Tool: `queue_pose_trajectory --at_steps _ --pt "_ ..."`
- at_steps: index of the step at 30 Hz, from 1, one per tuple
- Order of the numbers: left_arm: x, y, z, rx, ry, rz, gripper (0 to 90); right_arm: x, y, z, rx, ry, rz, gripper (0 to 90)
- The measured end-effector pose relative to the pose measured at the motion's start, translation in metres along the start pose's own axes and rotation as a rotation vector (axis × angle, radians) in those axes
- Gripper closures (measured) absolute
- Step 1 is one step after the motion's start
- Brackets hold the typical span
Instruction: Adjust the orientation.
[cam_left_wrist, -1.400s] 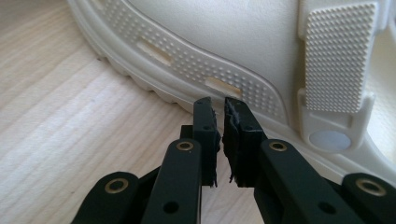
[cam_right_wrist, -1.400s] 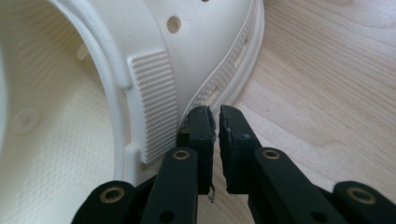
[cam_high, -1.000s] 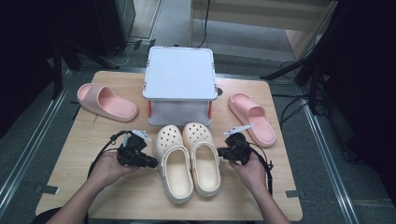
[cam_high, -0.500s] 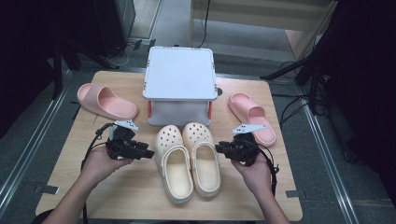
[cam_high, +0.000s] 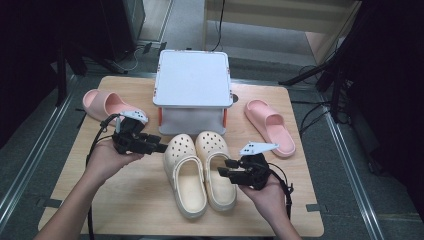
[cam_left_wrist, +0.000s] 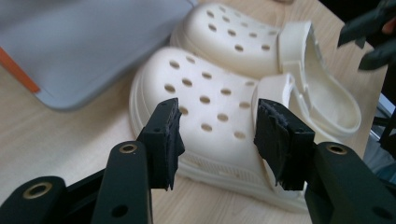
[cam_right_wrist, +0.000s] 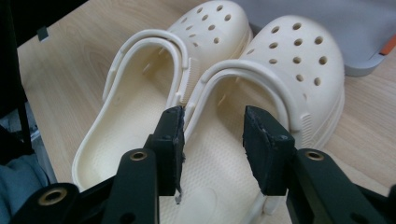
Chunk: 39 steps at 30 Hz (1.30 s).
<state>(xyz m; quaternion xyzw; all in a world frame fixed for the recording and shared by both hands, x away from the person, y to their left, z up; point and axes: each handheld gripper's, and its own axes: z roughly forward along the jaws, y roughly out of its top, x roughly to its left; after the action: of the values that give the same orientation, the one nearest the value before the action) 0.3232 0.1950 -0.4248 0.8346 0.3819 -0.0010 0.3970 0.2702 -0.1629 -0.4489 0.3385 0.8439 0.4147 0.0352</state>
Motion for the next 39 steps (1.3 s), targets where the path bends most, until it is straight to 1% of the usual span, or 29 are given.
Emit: queue_pose_trajectory --at_steps 1,2,3,5,7,8,11,12,13,15,16,17,19,20,21,22,23,24,25,26,27,30,31,32,33,35,36,37,39 --pt "0.0 0.0 0.0 0.0 0.0 0.0 51.7 0.0 0.0 0.0 0.0 0.0 0.0 58.2" --pt "0.001 0.007 -0.003 -0.006 0.002 0.004 52.3 0.002 0.0 0.002 0.001 0.003 0.002 57.9" --pt "0.001 0.007 -0.003 -0.006 0.002 0.004 53.0 0.002 0.0 0.002 0.001 0.003 0.002 57.9" --pt "0.002 0.018 -0.008 -0.027 0.003 0.019 53.8 0.003 0.0 0.004 0.004 0.008 0.0 57.1" --pt "0.003 0.022 -0.01 -0.034 0.0 0.024 54.8 0.003 0.0 0.005 0.003 0.004 -0.004 57.0" --pt "0.003 0.032 -0.013 -0.032 0.006 0.039 56.0 0.004 0.0 0.007 0.0 0.007 -0.001 56.9" --pt "0.006 0.046 -0.018 -0.033 0.01 0.047 57.5 0.006 0.0 0.012 0.008 0.012 -0.003 56.1" --pt "0.006 0.046 -0.018 -0.033 0.01 0.047 58.7 0.007 -0.001 0.013 0.014 0.009 -0.002 55.8" --pt "0.009 0.056 -0.02 -0.033 0.01 0.048 59.8 0.008 -0.001 0.014 0.016 0.009 -0.004 55.4" --pt "0.011 0.064 -0.022 -0.031 0.02 0.053 63.5 0.009 -0.002 0.016 0.023 -0.002 -0.006 54.3" --pt "0.011 0.064 -0.022 -0.031 0.02 0.053 65.9 0.009 -0.002 0.016 0.023 -0.002 -0.006 54.3" --pt "0.015 0.073 -0.024 -0.041 0.024 0.057 68.8 0.01 -0.002 0.017 0.025 -0.003 -0.006 54.0" --pt "0.016 0.077 -0.024 -0.042 0.026 0.054 73.1 0.011 -0.003 0.018 0.029 -0.006 0.002 53.8" --pt "0.02 0.085 -0.024 -0.045 0.038 0.048 75.1 0.011 -0.003 0.02 0.025 -0.006 0.012 52.7" --pt "0.022 0.089 -0.024 -0.044 0.049 0.053 75.2 0.012 -0.004 0.02 0.026 -0.011 0.017 51.7" --pt "0.022 0.089 -0.024 -0.044 0.049 0.053 75.5 0.012 -0.004 0.022 0.027 -0.013 0.024 49.6" --pt "0.023 0.093 -0.024 -0.043 0.068 0.054 76.3 0.012 -0.004 0.023 0.021 -0.031 0.03 47.0" --pt "0.024 0.097 -0.024 -0.038 0.084 0.06 76.3 0.012 -0.004 0.023 0.021 -0.031 0.03 47.0" --pt "0.026 0.1 -0.024 -0.044 0.088 0.065 77.5 0.011 -0.005 0.024 0.018 -0.046 0.042 45.7" --pt "0.03 0.106 -0.024 -0.054 0.085 0.069 78.8 0.01 -0.005 0.026 0.012 -0.043 0.07 45.7" --pt "0.03 0.106 -0.024 -0.054 0.085 0.069 79.1 0.01 -0.005 0.026 0.012 -0.043 0.07 45.7" --pt "0.035 0.111 -0.02 -0.035 0.103 0.074 80.8 0.012 -0.008 0.03 -0.009 -0.041 0.122 45.7" --pt "0.037 0.111 -0.019 -0.021 0.109 0.081 81.7 0.013 -0.008 0.032 -0.015 -0.042 0.123 45.7" --pt "0.038 0.11 -0.017 -0.017 0.114 0.075 82.6 0.015 -0.008 0.034 -0.017 -0.045 0.127 45.3" --pt "0.038 0.11 -0.017 -0.017 0.114 0.075 82.8 0.015 -0.008 0.034 -0.017 -0.045 0.127 45.3" --pt "0.042 0.11 -0.013 0.001 0.101 0.085 83.3 0.021 -0.006 0.042 -0.019 -0.072 0.127 43.6" --pt "0.042 0.11 -0.013 0.001 0.101 0.085 83.3 0.021 -0.006 0.042 -0.019 -0.072 0.127 43.6" --pt "0.042 0.11 -0.012 0.002 0.099 0.087 83.3 0.023 -0.006 0.045 -0.017 -0.087 0.129 43.4" --pt "0.045 0.111 -0.012 0.0 0.087 0.089 83.1 0.025 -0.004 0.054 -0.012 -0.094 0.157 41.5"
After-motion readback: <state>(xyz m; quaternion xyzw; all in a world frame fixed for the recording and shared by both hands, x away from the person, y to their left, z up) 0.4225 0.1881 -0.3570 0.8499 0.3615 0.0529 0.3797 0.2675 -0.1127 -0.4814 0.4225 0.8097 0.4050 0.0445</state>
